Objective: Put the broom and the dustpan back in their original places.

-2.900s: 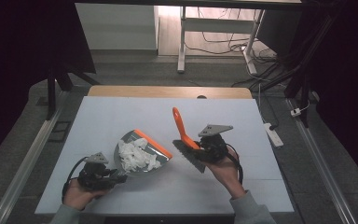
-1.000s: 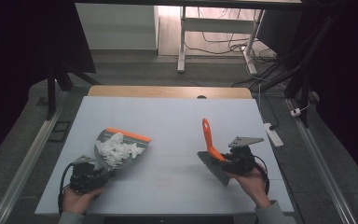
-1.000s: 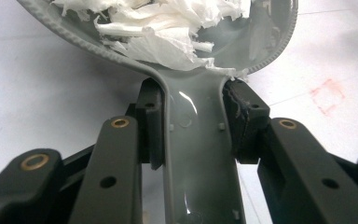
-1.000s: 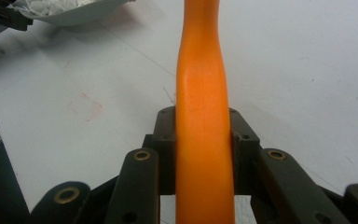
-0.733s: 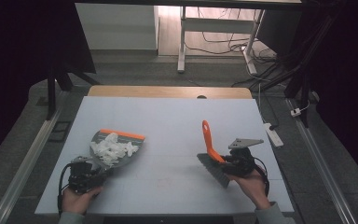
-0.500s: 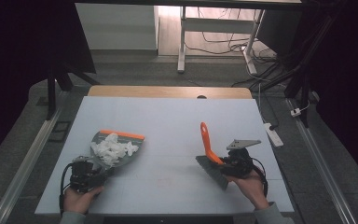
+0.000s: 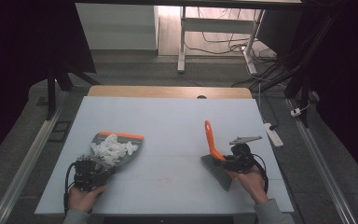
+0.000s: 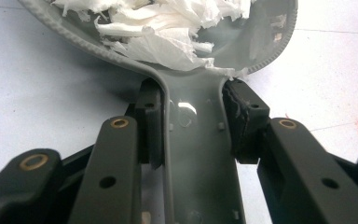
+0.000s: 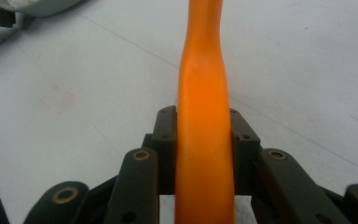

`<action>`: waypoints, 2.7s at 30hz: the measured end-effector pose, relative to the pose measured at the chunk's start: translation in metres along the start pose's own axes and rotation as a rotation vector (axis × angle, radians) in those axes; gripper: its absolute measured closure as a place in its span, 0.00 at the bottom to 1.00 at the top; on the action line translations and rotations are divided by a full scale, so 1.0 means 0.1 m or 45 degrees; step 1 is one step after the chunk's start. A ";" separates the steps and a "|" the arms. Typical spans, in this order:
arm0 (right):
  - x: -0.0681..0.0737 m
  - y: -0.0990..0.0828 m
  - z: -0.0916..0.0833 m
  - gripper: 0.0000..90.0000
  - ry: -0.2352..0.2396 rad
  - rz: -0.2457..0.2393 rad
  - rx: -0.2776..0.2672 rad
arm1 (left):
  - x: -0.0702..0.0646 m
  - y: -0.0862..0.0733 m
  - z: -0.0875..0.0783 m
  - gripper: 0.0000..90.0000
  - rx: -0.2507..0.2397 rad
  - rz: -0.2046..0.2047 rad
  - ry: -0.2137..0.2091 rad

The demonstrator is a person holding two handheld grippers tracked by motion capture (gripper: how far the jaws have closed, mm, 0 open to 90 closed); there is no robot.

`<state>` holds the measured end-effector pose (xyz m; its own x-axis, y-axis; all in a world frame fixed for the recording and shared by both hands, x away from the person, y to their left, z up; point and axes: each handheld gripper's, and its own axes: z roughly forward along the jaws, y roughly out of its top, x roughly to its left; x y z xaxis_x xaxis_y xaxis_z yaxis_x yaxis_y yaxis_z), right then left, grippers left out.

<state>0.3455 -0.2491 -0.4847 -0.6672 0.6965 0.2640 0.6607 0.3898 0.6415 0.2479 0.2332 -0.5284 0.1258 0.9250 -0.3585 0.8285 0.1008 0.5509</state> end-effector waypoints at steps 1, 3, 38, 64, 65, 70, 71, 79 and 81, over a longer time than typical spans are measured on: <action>-0.01 0.01 0.00 0.77 -0.015 0.011 0.015 | 0.00 0.00 0.01 0.68 0.000 -0.003 0.002; -0.05 0.02 0.01 0.76 -0.038 0.017 0.032 | 0.01 0.00 0.02 0.68 0.006 -0.002 0.008; -0.28 -0.06 0.05 0.54 -0.287 -0.030 0.040 | -0.01 -0.01 0.00 0.39 -0.013 0.040 -0.011; 0.07 -0.12 -0.13 0.56 -0.129 -0.304 -0.082 | -0.20 0.02 -0.33 0.38 -0.073 0.460 -0.180; 0.09 -0.13 -0.12 0.56 -0.126 -0.313 -0.077 | -0.19 0.02 -0.32 0.38 -0.066 0.475 -0.194; 0.14 -0.20 -0.10 0.56 -0.112 -0.357 -0.063 | -0.16 0.02 -0.28 0.38 -0.054 0.519 -0.246; 0.15 -0.21 -0.10 0.56 -0.112 -0.364 -0.065 | -0.16 0.03 -0.28 0.38 -0.053 0.528 -0.253; 0.16 -0.25 -0.13 0.56 -0.113 -0.359 -0.073 | -0.20 0.02 -0.24 0.38 -0.032 0.552 -0.274; 0.16 -0.25 -0.13 0.56 -0.112 -0.362 -0.079 | -0.20 0.02 -0.23 0.38 -0.029 0.551 -0.276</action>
<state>0.3137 -0.2555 -0.4869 -0.7884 0.6151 0.0059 0.4276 0.5412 0.7241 0.2347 0.2237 -0.5024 0.5692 0.7864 -0.2398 0.6628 -0.2664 0.6998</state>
